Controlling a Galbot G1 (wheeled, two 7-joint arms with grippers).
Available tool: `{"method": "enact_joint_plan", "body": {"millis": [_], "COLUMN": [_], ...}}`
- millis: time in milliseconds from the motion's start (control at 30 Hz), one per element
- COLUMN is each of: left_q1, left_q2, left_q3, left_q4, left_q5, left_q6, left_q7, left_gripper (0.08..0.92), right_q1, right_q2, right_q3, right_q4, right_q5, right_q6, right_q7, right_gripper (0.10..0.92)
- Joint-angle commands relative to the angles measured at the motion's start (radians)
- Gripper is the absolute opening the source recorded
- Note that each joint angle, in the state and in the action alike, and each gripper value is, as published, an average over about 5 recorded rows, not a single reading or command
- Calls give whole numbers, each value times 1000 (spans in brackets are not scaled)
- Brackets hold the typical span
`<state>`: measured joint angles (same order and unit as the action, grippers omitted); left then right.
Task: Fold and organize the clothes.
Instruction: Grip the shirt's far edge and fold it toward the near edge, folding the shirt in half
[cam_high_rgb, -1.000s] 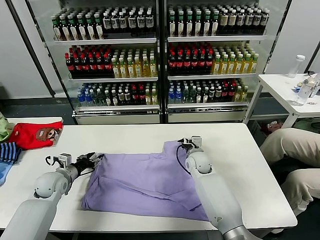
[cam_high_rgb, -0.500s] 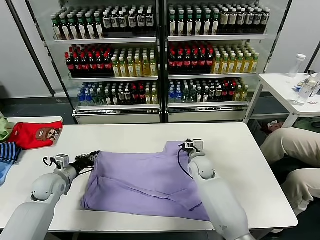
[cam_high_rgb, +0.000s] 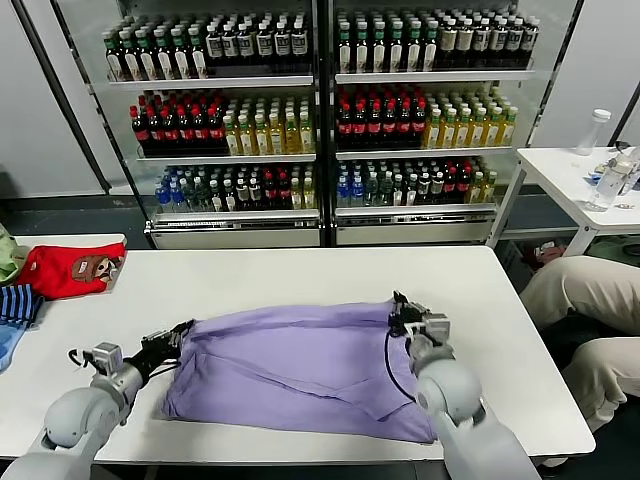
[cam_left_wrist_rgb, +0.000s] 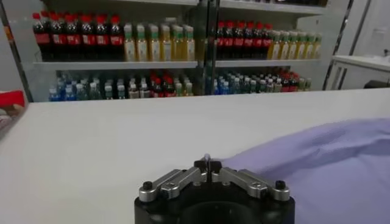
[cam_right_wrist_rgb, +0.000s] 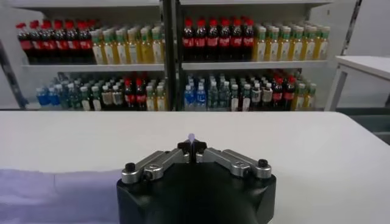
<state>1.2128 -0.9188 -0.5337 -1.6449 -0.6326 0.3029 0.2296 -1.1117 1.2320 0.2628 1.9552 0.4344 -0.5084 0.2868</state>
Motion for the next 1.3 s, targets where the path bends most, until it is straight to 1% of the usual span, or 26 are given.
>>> {"method": "enact_joint_plan", "body": {"millis": [33,467,633,667,767,833,967,1067,1233,1300], "left_q1": [125,148,149,153,172,187,207,213,218,214], "left_q2": [3,24,25,23,13,4,-26,-51,-97,-106], "left_q3": [-43,-53,-62,-62,-65,-70,-58,-33,-11,-9], "left_q4": [-78,-120,-119,-124,-153,-191,-266,-299,-299,-284], "left_q5": [-17,1,84,113,164,172,162,119,13,-19], "left_q6": [-47,-37,46,62,64,63,67,95,154,164], "left_q7": [-9,-7,-24,-28,-58,-102,-228,-325,-406,-440], "left_gripper": [85,85,85,85,103,144,255,333,506,558], "right_q1": [-178,-269,-312,-320,-340,-358,-399,-418,-426,-425], "right_q2": [-39,-53,-53,-52,-47,-46,-43,-33,-20,-17], "right_q3": [48,60,55,55,71,93,125,124,113,107], "right_q4": [173,256,245,240,245,267,311,324,320,318], "right_q5": [11,-13,-68,-81,-97,-96,-102,-118,-142,-146], "right_q6": [-2,-24,-43,-41,-30,-25,-15,-6,4,5], "right_q7": [-4,-18,-35,-38,-42,-43,-48,-51,-56,-57], "right_gripper": [121,121,127,138,203,263,375,462,609,669]}}
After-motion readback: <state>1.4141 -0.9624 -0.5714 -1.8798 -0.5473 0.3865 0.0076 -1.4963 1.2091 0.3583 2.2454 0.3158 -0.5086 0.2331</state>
